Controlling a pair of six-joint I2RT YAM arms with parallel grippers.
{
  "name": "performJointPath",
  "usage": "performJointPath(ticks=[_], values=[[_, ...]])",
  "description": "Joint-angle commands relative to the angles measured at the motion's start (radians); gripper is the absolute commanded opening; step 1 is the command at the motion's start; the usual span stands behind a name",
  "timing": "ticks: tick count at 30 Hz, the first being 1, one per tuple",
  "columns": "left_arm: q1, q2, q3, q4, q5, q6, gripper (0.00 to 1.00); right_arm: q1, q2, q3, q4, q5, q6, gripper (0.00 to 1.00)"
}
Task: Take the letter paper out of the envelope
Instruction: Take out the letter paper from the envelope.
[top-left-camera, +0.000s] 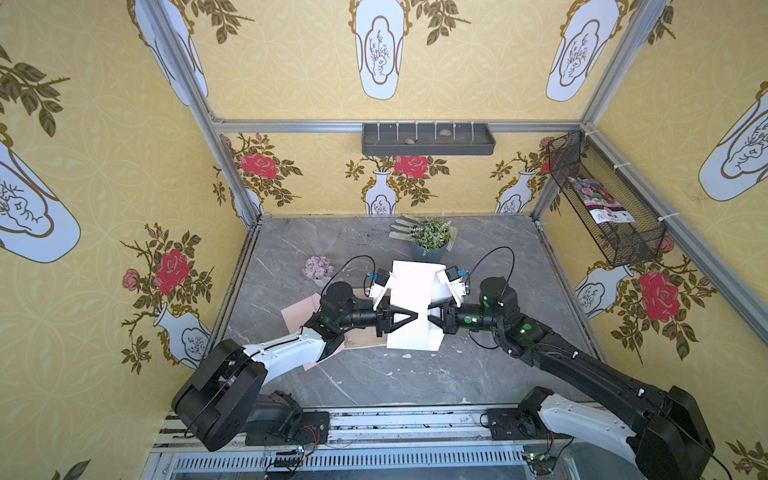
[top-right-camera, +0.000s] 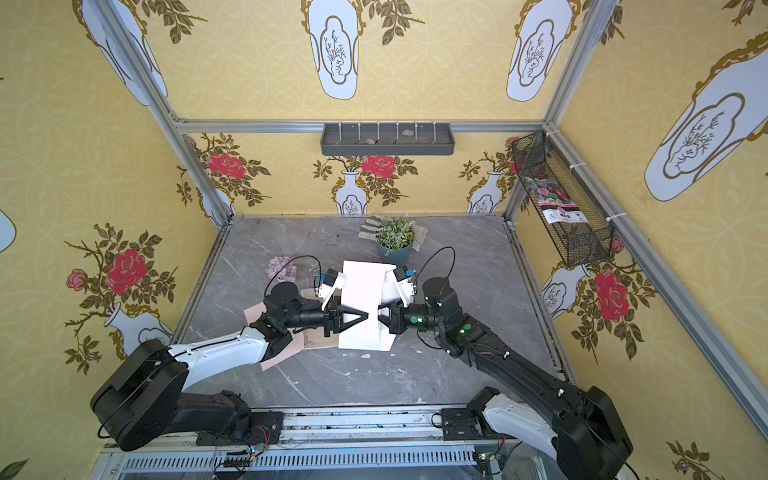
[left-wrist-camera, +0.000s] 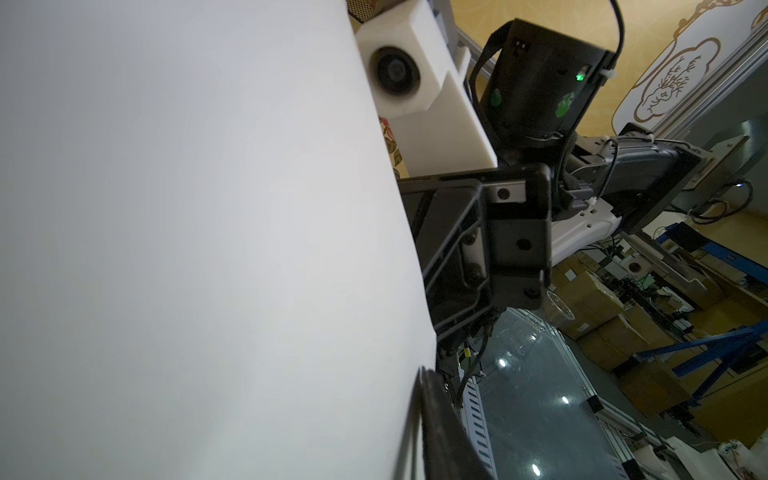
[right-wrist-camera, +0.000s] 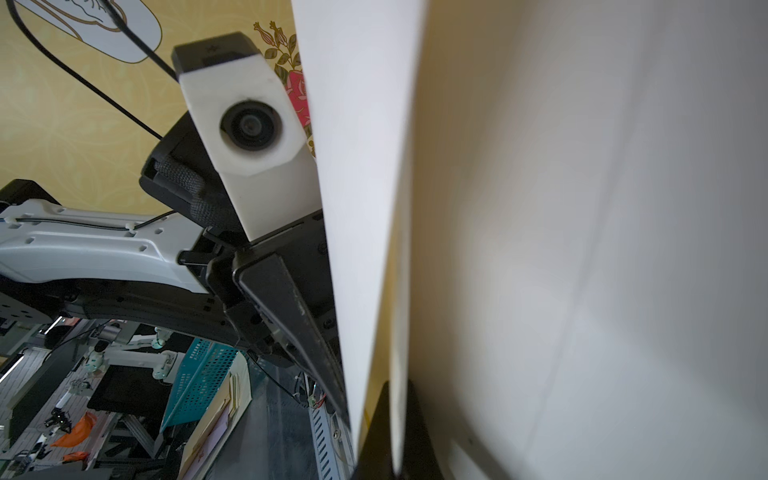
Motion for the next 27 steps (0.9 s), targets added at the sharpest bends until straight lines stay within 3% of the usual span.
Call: performJointPath(ticks=[1, 5, 8, 12, 14, 20, 27], values=[[0.000, -0.005, -0.002, -0.002, -0.010, 0.024, 0.27, 0.001, -0.001, 0.010, 0.020, -0.001, -0.011, 0.00], [0.000, -0.003, -0.001, -0.002, -0.009, 0.023, 0.26, 0.001, 0.001, 0.012, 0.014, 0.004, -0.008, 0.00], [0.000, -0.004, 0.000, -0.002, -0.008, 0.023, 0.25, 0.001, 0.004, 0.009, 0.017, 0.004, -0.006, 0.12], [0.000, -0.007, -0.002, -0.003, -0.010, 0.024, 0.24, 0.000, 0.022, 0.007, 0.046, 0.001, 0.007, 0.18], [0.000, -0.003, 0.001, -0.002, -0.008, 0.023, 0.24, -0.001, 0.036, 0.017, 0.049, -0.010, 0.009, 0.17], [0.000, -0.006, 0.001, -0.001, -0.009, 0.022, 0.24, 0.000, 0.028, 0.024, 0.038, -0.008, 0.008, 0.02], [0.000, -0.005, -0.001, -0.002, -0.010, 0.022, 0.24, 0.000, 0.007, 0.020, 0.016, 0.005, 0.007, 0.00]])
